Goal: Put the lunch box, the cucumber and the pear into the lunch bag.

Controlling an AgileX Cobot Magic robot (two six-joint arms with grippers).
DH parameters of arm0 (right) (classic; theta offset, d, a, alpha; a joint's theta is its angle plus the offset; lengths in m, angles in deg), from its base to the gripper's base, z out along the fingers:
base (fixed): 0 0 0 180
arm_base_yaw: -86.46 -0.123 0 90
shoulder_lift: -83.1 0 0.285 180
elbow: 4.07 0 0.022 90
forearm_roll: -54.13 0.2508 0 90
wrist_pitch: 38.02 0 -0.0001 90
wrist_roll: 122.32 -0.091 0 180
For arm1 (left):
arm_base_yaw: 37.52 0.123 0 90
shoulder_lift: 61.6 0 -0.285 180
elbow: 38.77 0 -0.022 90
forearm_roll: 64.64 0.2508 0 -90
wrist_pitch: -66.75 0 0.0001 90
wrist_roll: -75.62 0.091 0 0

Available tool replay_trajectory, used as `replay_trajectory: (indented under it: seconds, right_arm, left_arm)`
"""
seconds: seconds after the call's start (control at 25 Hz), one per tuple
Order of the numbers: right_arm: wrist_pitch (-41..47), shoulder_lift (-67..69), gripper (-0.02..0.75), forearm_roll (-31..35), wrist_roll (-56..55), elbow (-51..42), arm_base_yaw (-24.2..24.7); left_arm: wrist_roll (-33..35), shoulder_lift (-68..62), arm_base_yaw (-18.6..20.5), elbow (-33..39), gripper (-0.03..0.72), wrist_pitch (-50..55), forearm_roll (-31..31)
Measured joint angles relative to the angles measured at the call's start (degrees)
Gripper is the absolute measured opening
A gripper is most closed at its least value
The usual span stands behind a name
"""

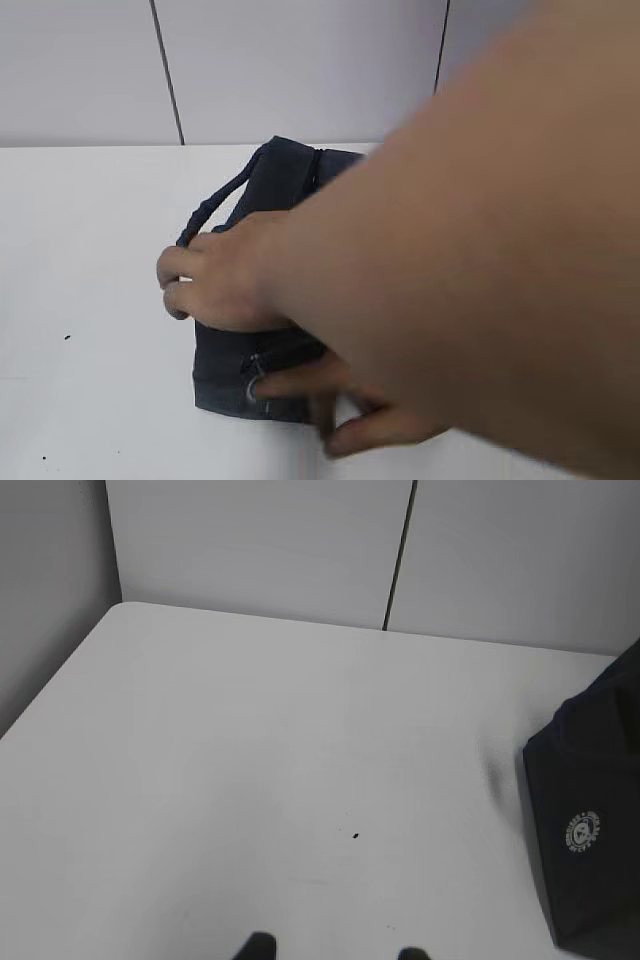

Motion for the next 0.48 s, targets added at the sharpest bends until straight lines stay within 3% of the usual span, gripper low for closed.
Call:
replay_trajectory:
  seconds: [0.48]
  right_arm:
    - [0.1, 0.0, 0.206, 0.0, 0.0, 0.0, 0.0]
  left_arm:
    - [0.0, 0.0, 0.0, 0.0, 0.238, 0.0, 0.0]
